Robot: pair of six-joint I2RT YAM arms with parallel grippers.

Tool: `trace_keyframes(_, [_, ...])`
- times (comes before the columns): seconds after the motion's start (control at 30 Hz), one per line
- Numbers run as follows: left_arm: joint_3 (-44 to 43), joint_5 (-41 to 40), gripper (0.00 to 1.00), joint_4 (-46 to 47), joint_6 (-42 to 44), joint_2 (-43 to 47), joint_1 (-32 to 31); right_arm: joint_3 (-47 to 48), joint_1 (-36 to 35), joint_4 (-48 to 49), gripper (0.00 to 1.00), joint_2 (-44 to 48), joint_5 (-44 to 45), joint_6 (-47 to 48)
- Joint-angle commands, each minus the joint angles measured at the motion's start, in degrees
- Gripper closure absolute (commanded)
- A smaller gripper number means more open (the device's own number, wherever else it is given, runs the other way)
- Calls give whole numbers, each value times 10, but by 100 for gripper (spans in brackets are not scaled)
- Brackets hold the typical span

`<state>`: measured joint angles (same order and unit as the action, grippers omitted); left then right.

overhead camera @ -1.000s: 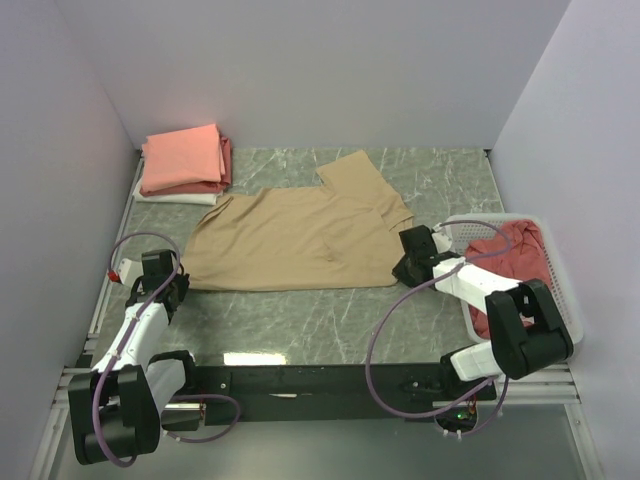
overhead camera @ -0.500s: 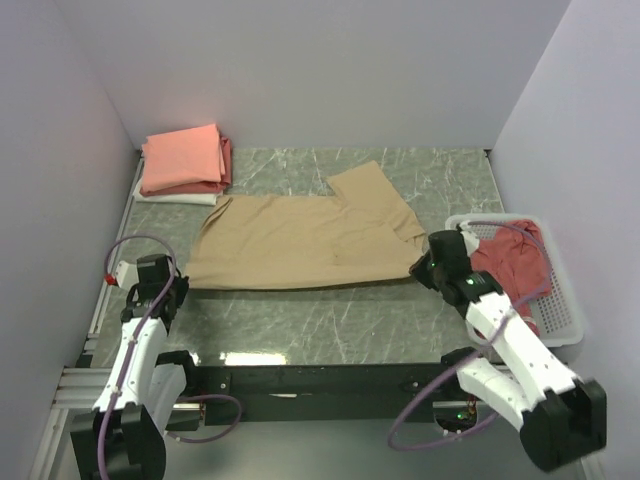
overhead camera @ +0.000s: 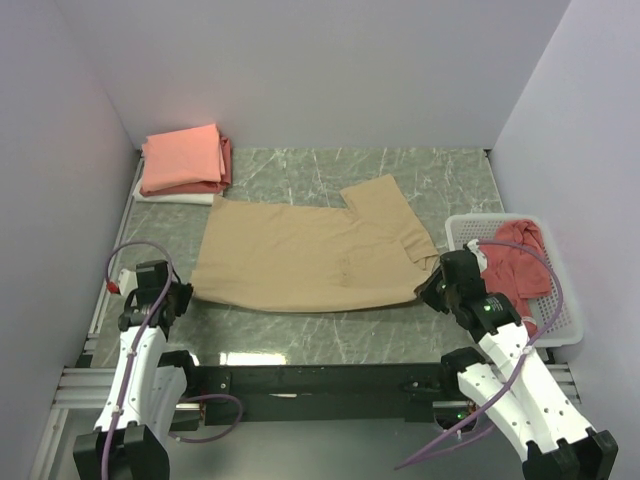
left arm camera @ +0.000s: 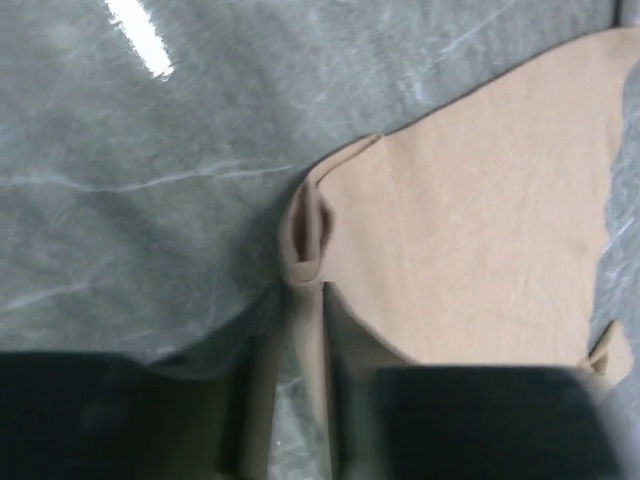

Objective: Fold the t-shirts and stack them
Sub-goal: Fold the tshirt

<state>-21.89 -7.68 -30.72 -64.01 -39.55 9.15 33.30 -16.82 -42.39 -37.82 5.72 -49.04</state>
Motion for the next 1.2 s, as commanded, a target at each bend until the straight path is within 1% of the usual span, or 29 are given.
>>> trace_keyframes(0.0, [-39, -1, 69, -33, -19, -5, 2, 13, 5, -30, 81, 10, -10, 1])
trace_keyframes(0.03, [-44, -1, 62, -36, -17, -11, 1, 17, 5, -34, 65, 13, -8, 2])
trace_keyframes(0.07, [-50, -3, 50, -44, -15, -11, 2, 25, 5, -40, 59, 16, -8, 3])
trace_keyframes(0.1, [-64, -8, 46, -49, -12, -11, 1, 29, 5, -48, 54, 24, -11, 5])
trace_keyframes(0.13, [-73, -17, 42, -53, -6, -9, 2, 36, 5, -52, 46, 28, -11, 7])
trace_keyframes(0.17, [-83, -30, 36, -58, -1, -7, 2, 48, 4, -55, 43, 31, -14, 10])
trace_keyframes(0.23, [-116, -44, 31, -60, 15, -7, 3, 60, 5, -46, 28, 26, -25, 21])
trace_keyframes(0.27, [-127, -47, 29, -55, 22, -10, 3, 72, 5, -43, 28, 18, -26, 31])
trace_keyframes(0.33, [-155, -27, 29, -1, 50, -34, 2, 86, 4, -14, 28, -29, -35, 45])
trace_keyframes(0.37, [-164, -17, 31, 19, 56, -49, 1, 111, 3, -2, 28, -76, -37, 64])
trace_keyframes(0.4, [-179, -6, 32, 69, 65, -69, 0, 130, 3, 16, 28, -101, -36, 72])
trace_keyframes(0.43, [-189, -7, 32, 86, 77, -120, -2, 148, 1, 28, 28, -126, -35, 82])
trace_keyframes(0.47, [-200, -8, 35, 110, 88, -150, -11, 184, 2, 41, 29, -149, -36, 100])
trace_keyframes(0.5, [-236, -31, 35, 121, 103, -183, -18, 204, 2, 66, 28, -193, -35, 108])
trace_keyframes(0.53, [-256, -41, 35, 128, 115, -249, -28, 221, 1, 81, 28, -212, -36, 118])
trace_keyframes(0.57, [-275, -53, 36, 134, 128, -282, -50, 251, 1, 99, 28, -232, -42, 134])
trace_keyframes(0.6, [-313, -71, 36, 138, 139, -313, -61, 268, 3, 127, 29, -273, -40, 142])
trace_keyframes(0.63, [-333, -83, 36, 146, 157, -371, -79, 301, 4, 136, 28, -294, -34, 150])
trace_keyframes(0.67, [-350, -82, 38, 152, 170, -400, -84, 317, 4, 144, 28, -337, -30, 152])
trace_keyframes(0.7, [-390, -84, 39, 153, 181, -428, -89, 331, 6, 164, 29, -358, -36, 155])
trace_keyframes(0.73, [-412, -97, 40, 149, 203, -485, -104, 356, 8, 171, 29, -378, -46, 158])
trace_keyframes(0.77, [-460, -106, 43, 139, 215, -516, -110, 367, 9, 185, 29, -413, -55, 160])
trace_keyframes(0.8, [-483, -114, 44, 132, 241, -544, -114, 377, 10, 190, 29, -430, -55, 163])
trace_keyframes(0.83, [-505, -133, 45, 127, 252, -597, -120, 395, 11, 193, 29, -444, -55, 169])
trace_keyframes(0.9, [-562, -155, 47, 110, 280, -641, -124, 414, 13, 197, 30, -486, -74, 175])
trace_keyframes(0.93, [-574, -157, 47, 116, 289, -670, -124, 427, 15, 199, 30, -496, -79, 180])
trace_keyframes(1.0, [-605, -146, 48, 136, 321, -694, -125, 438, 16, 210, 30, -523, -91, 184])
trace_keyframes(1.03, [-619, -147, 49, 132, 327, -721, -125, 442, 17, 215, 30, -529, -96, 185])
trace_keyframes(1.17, [-698, -132, 51, 117, 357, -781, -126, 457, 19, 224, 30, -566, -110, 187])
